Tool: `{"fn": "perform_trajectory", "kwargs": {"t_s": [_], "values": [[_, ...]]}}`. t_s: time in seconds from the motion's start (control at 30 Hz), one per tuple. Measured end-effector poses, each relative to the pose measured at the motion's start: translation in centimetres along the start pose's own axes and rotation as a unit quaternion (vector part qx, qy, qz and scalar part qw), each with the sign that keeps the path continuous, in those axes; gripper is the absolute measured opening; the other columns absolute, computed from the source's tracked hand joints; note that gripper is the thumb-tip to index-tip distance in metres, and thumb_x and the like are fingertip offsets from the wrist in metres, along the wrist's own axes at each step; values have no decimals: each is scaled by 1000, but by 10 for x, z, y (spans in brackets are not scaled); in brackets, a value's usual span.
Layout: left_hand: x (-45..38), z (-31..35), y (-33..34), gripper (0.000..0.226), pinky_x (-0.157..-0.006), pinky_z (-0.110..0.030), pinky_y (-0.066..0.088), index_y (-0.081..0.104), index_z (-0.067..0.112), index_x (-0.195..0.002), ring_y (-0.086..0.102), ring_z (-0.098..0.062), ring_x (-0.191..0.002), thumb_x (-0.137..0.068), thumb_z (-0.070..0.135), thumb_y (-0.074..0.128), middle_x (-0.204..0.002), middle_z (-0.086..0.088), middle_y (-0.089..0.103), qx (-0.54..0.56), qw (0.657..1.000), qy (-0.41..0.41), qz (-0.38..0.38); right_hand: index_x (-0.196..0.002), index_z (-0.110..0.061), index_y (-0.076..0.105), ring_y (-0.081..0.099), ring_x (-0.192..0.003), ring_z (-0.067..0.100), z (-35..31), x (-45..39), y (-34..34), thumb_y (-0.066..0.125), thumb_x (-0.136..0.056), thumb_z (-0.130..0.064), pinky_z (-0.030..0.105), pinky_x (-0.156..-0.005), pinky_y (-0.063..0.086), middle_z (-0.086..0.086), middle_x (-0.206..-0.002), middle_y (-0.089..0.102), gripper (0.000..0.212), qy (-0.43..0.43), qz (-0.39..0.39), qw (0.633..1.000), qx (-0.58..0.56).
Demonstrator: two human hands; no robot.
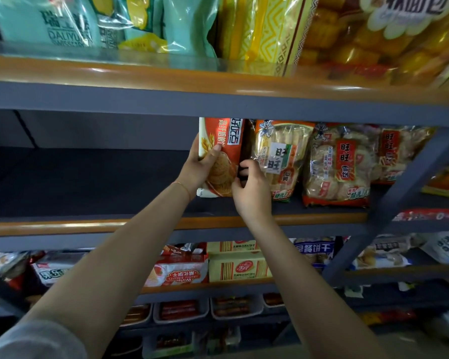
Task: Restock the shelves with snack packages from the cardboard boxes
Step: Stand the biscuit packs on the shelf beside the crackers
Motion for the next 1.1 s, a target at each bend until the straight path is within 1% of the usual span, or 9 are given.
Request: {"fn": "perform_trajectory", "kwargs": {"t_s": [0.1,0.3,0.37,0.47,0.53,0.6,0.83,0.97,1.1], "values": [[9,-1,-1,65,-101,-44,53,31,39,-152,57,-19,-123,-96,51,61,-139,3,58,-8,1000,-5,9,-123,-12,55,62,-97,21,3,5,-6,61,-93,-10,27,-73,44,5,-112,65,30,13,-12,1000,-20],[38,-6,-9,82,-115,-47,41,20,32,-159,48,-18,-137,-94,49,65,-152,3,48,-59,998,-17,32,-111,-11,60,56,-77,0,0,26,-26,63,-94,-10,6,-64,39,-6,-95,61,18,1,6,996,-90],[57,-5,-17,86,-118,-42,37,19,26,-160,42,-19,-142,-92,47,68,-157,-1,42,-82,994,-31,67,-103,-14,60,61,-78,2,-3,35,-26,62,-94,-10,14,-68,48,-8,-89,61,10,-11,7,991,-134],[102,13,-38,40,-91,-29,52,56,16,-133,63,-10,-110,-97,30,66,-123,0,65,-110,981,13,157,-97,-19,60,69,-73,19,-10,53,-14,61,-94,-18,36,-66,58,-1,-83,67,3,-26,-26,980,-196],[134,17,-52,9,-63,-23,52,63,12,-98,65,-8,-72,-97,20,65,-87,-2,65,-109,975,29,189,-95,-19,61,69,-68,21,-14,69,3,62,-94,-18,36,-61,57,1,-80,67,2,-19,-76,972,-223],[161,3,-70,14,-54,-20,46,61,9,-86,61,-13,-60,-97,16,64,-72,-6,61,-126,973,14,191,-90,-22,61,68,-67,21,-19,87,25,64,-93,-17,36,-61,57,1,-78,67,6,0,-137,960,-243],[282,-110,-185,18,-60,-30,49,63,10,-82,61,-16,-60,-96,21,67,-68,-1,64,-151,941,-161,256,-88,-19,62,67,-66,18,-47,188,140,61,-97,-19,43,-68,59,1,-76,67,9,56,-380,907,-172],[375,-171,-277,14,-69,-40,52,65,11,-86,64,-23,-71,-94,21,68,-75,-7,67,-143,899,-247,333,-92,-16,62,68,-65,19,-81,266,225,59,-98,-22,43,-70,58,5,-82,69,9,79,-491,858,-127],[479,-209,-371,20,-59,-33,47,62,14,-77,62,-24,-61,-96,20,67,-68,-4,64,-130,844,-315,414,-84,-16,60,63,-56,14,-139,376,315,58,-99,-20,34,-60,53,4,-76,66,16,92,-595,791,-109]]}}
Point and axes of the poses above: each hand's wrist, its own x-axis away from the middle knuckle, its own y-axis out of the palm, z = x × y, the point moved 8 cm from there along -x, towards the middle knuckle
